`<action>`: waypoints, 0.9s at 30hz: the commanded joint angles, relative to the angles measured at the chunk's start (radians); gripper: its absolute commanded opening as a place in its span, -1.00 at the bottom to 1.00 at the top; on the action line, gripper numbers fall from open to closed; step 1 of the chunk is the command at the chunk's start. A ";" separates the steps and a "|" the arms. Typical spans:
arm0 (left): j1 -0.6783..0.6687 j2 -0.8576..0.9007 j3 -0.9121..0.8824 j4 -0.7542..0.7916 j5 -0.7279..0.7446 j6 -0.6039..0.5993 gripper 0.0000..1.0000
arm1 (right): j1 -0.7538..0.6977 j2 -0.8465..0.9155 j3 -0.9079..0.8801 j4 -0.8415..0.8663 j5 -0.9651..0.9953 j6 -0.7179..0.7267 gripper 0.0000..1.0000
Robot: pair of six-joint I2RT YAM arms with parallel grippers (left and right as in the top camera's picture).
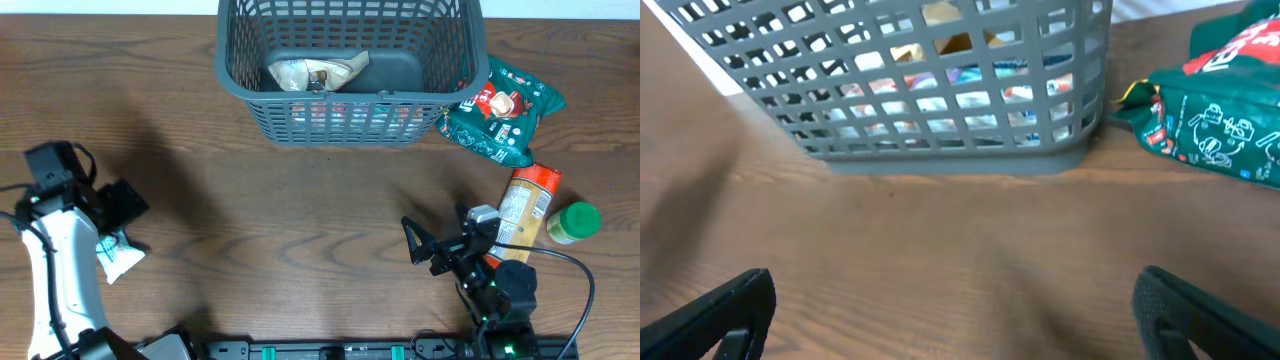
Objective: Pack container
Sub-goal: 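Lower the left gripper onto the mint-green wet-wipe packet and grasp it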
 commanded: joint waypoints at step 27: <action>0.139 0.008 -0.187 0.247 0.044 0.056 0.97 | -0.010 0.053 -0.003 -0.003 -0.003 0.012 0.98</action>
